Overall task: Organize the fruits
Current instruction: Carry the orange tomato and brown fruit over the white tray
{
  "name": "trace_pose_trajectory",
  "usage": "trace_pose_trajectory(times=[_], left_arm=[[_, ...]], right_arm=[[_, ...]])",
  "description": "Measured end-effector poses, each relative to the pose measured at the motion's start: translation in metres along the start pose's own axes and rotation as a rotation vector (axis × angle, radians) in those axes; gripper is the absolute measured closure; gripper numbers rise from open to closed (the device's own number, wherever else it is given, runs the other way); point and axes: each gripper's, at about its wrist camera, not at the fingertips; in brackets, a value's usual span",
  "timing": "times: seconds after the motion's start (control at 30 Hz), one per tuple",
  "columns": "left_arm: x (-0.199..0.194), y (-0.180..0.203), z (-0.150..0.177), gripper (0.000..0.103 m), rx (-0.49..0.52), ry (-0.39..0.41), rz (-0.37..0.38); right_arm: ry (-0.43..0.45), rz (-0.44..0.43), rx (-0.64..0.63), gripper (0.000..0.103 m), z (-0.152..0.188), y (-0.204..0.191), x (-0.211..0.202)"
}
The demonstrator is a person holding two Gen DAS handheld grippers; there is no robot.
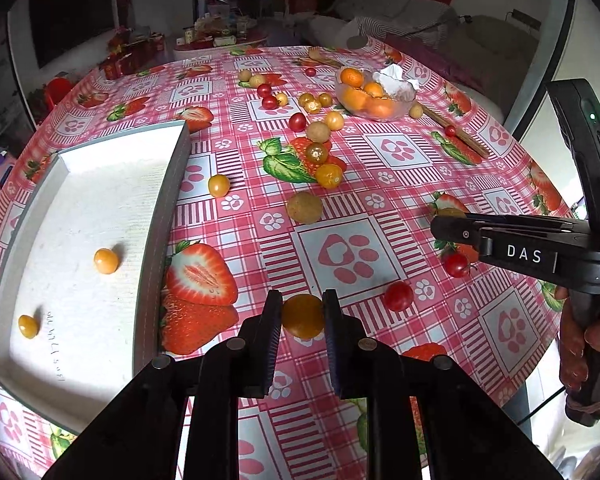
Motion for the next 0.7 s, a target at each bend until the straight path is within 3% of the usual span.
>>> trace_pose_trajectory(times=[0.33, 0.7], left_arm=[[-0.030, -0.050, 0.017, 0.081, -0.088, 0.063, -0.033], [-0.041, -0.121, 0.029, 0.081, -0.210, 0.090, -0.103]], right_arm=[[0.010, -0.026, -0.042, 0.076, 0.005, -0.030, -0.021], [-0.007, -0.069, -0.137, 0.076, 0.000, -0.096, -0.023]])
Point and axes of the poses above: each gripper's, at about its wrist camera, not at the fingertips, and x roughly the way its jaws point, y to its right, z to its underside, and after that the axes turned 10 degrees about -y, right-handed
